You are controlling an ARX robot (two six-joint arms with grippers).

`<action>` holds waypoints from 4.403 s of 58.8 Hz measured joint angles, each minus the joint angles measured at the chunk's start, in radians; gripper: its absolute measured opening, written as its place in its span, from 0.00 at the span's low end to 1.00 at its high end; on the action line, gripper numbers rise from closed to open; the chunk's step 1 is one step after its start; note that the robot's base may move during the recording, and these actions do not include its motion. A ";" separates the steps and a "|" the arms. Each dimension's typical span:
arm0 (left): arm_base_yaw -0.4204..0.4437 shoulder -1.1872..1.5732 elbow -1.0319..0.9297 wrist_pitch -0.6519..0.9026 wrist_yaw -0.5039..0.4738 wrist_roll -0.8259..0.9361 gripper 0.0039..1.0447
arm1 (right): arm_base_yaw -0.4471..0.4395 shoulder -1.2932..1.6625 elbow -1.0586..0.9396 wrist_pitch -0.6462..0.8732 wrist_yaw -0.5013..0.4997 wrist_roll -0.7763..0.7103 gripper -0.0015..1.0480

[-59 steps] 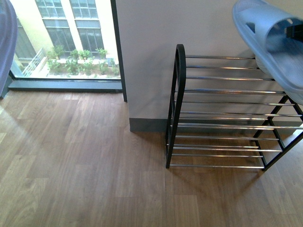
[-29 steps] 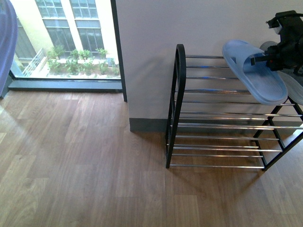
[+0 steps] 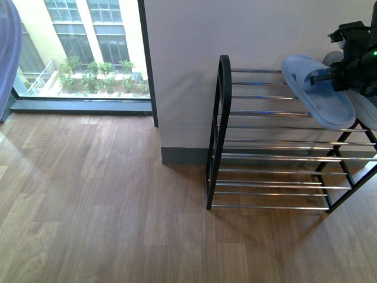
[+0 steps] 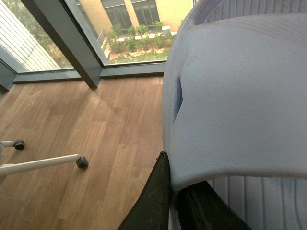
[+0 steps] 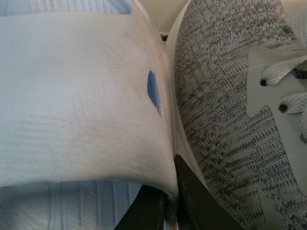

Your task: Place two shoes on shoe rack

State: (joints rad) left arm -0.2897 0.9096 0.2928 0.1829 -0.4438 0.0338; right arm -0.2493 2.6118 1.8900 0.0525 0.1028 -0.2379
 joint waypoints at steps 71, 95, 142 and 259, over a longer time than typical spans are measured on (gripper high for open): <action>0.000 0.000 0.000 0.000 0.000 0.000 0.02 | -0.336 -1.046 -0.790 0.206 -0.444 -0.109 0.89; -0.001 0.000 0.000 0.000 -0.001 0.000 0.02 | -0.148 -1.358 -1.361 0.685 -0.494 0.209 0.31; -0.001 0.000 0.000 0.000 -0.001 0.000 0.02 | 0.128 -1.835 -1.788 0.614 -0.220 0.227 0.02; -0.001 0.000 0.000 0.000 -0.001 0.000 0.02 | 0.247 -2.606 -1.871 -0.049 -0.103 0.227 0.56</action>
State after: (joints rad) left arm -0.2905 0.9092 0.2928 0.1829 -0.4446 0.0341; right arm -0.0025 0.0055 0.0193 0.0032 -0.0002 -0.0105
